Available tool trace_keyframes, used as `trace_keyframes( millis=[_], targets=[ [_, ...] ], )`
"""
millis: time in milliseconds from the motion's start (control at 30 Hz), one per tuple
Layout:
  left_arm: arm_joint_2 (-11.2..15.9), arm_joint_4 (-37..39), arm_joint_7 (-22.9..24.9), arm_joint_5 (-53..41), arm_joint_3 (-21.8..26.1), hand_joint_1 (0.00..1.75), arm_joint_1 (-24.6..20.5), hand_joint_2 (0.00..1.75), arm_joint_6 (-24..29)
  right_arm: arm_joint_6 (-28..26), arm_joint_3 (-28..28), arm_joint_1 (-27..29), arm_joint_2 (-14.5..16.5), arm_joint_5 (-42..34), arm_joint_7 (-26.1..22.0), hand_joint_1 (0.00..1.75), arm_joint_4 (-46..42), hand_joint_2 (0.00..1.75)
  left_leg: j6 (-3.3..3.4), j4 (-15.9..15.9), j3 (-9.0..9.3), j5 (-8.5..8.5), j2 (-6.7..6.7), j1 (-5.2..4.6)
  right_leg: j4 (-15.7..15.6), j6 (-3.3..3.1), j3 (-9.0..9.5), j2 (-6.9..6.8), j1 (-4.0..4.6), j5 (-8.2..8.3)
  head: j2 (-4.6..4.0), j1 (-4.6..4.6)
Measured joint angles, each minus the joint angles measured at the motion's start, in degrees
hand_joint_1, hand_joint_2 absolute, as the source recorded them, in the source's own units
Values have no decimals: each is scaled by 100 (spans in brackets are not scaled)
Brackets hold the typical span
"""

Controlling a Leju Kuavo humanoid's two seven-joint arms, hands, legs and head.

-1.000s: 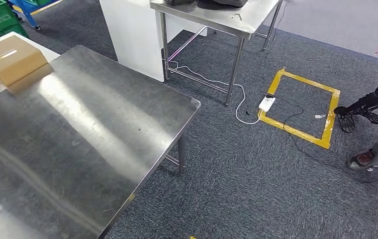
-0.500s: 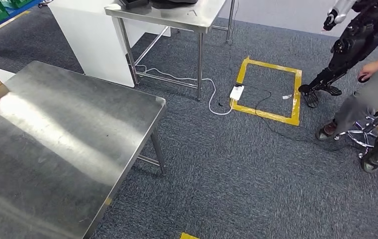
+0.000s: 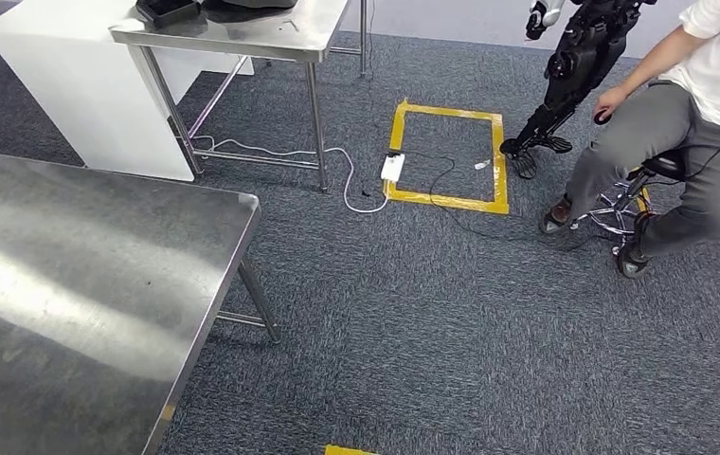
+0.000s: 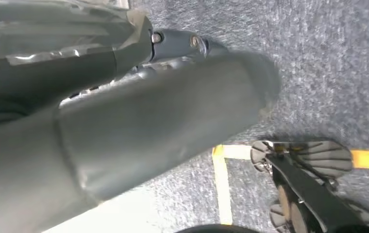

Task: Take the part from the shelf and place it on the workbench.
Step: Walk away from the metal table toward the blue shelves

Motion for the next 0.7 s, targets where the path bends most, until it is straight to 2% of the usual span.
trace_keyframes(
  millis=[67,133,167,200,233,267,300,333,367,400,433,500,533,567,633,667,700],
  targets=[
    [-51,-2,-3,-1,-19,0,9,0,-3,9,0,16,7,-7,0,0,-1,0,91,-96,24,72,133,14,212,17,-133,-237,8,-122,0,23],
    [-77,-2,-3,-1,-36,0,30,0,-4,10,0,4,7,-12,0,0,-5,0,135,-139,20,107,289,23,883,-10,-475,-545,5,-468,0,60],
    [-80,-1,-2,-1,-40,0,41,0,-4,10,0,-5,4,-14,-1,0,-9,0,138,-139,9,111,378,25,1278,-1,-672,-598,-11,-634,0,76],
    [-77,0,0,-1,-42,0,46,0,-5,10,0,-7,1,-14,-1,0,-11,0,133,-138,-2,111,461,27,1572,32,-809,-621,-37,-735,0,77],
    [-71,1,1,-1,-43,0,45,0,-5,10,0,-3,-2,-14,-1,0,-13,0,119,-136,-9,109,540,33,1659,92,-836,-640,-75,-741,0,76],
    [-61,1,1,-1,-44,0,39,0,-5,10,0,2,-3,-14,-1,0,-14,0,90,-128,-11,102,615,46,1493,175,-729,-677,-129,-660,0,76],
    [-47,1,1,-1,-45,0,32,0,-5,10,0,3,-4,-14,0,0,-16,0,46,-106,-6,85,687,62,1135,270,-518,-757,-193,-529,0,75],
    [-20,2,1,-1,-45,0,25,0,-4,10,0,-4,6,-15,0,0,-17,0,-17,-61,-4,53,761,63,750,356,-296,-928,-253,-397,0,78],
    [17,3,1,-1,-46,0,22,0,-3,12,0,-17,21,-16,0,0,-22,0,-87,0,-13,0,833,66,442,396,-124,-1086,-284,-286,0,80],
    [52,5,0,-2,-47,0,20,0,-3,14,0,-30,39,-19,-2,0,-30,0,-150,49,-9,-53,898,57,284,374,-33,-1191,-289,-228,0,62],
    [82,7,0,-2,-48,0,10,0,-3,15,0,-37,45,-23,-3,0,-39,0,-198,78,5,-101,962,52,256,315,-20,-1235,-272,-208,0,42],
    [84,5,-1,-3,-50,0,-26,0,-4,16,0,-31,21,-32,-7,0,-57,0,-254,68,67,-154,1069,87,271,162,-35,-1077,-235,-203,0,-16],
    [76,4,-1,-3,-52,0,-47,0,-3,16,0,-22,11,-36,-7,0,-63,0,-276,103,75,-211,1019,121,268,111,-34,-1012,-231,-193,0,-26],
    [66,2,-2,-3,-57,0,-61,0,-5,16,0,-16,3,-40,-8,0,-68,0,-290,231,31,-330,892,146,263,58,-35,-946,-224,-178,0,-35],
    [55,2,-5,-5,-75,0,-65,0,-8,16,0,-9,-5,-48,-9,0,-76,0,-282,834,-234,-736,532,162,257,-30,-51,-819,-188,-143,0,-44],
    [51,3,-5,-7,-84,0,-61,0,-9,16,0,-12,-16,-50,-10,0,-79,0,-262,1198,-408,-930,424,155,257,-63,-69,-755,-164,-130,0,-47],
    [49,5,-5,-8,-91,0,-53,0,-6,17,0,-12,-19,-51,-10,0,-79,0,-236,1530,-578,-1052,373,149,257,-86,-85,-673,-134,-120,0,-48]
  ],
)
